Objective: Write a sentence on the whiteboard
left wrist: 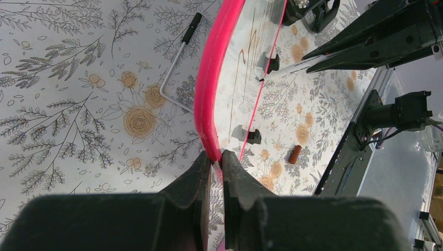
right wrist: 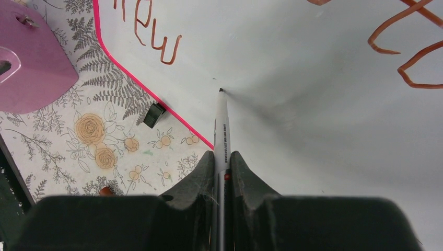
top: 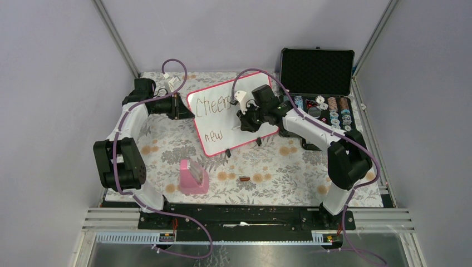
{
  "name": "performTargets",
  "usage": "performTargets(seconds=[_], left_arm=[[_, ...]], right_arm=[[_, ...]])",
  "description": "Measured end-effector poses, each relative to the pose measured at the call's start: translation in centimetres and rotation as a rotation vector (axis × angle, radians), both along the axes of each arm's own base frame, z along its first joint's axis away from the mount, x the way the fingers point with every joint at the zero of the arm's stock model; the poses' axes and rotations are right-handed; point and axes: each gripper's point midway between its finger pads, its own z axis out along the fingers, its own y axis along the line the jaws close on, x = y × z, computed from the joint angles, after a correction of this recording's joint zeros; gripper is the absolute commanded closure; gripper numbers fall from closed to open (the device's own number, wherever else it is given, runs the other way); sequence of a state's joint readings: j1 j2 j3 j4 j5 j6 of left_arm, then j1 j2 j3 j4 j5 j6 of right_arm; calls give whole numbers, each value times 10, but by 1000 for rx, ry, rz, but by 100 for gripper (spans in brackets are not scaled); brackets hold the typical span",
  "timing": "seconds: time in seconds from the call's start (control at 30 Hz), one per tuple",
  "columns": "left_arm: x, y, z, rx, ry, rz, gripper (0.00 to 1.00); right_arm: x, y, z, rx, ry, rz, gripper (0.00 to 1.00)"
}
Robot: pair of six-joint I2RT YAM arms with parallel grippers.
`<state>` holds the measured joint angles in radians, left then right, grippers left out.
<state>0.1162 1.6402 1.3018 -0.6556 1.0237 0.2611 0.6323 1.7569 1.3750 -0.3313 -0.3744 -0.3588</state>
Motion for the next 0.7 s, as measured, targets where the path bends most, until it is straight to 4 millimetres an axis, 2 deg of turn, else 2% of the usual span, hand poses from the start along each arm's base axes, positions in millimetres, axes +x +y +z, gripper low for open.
performTargets(seconds=[0.43, 0.7], left_arm=[[0, 0, -1, 3, 0, 2, 100], [0, 0, -1, 5, 0, 3, 100]], right_arm=[[3, 6, 3, 18, 9, -1, 100], [-1, 11, 0, 25, 26, 21, 100]])
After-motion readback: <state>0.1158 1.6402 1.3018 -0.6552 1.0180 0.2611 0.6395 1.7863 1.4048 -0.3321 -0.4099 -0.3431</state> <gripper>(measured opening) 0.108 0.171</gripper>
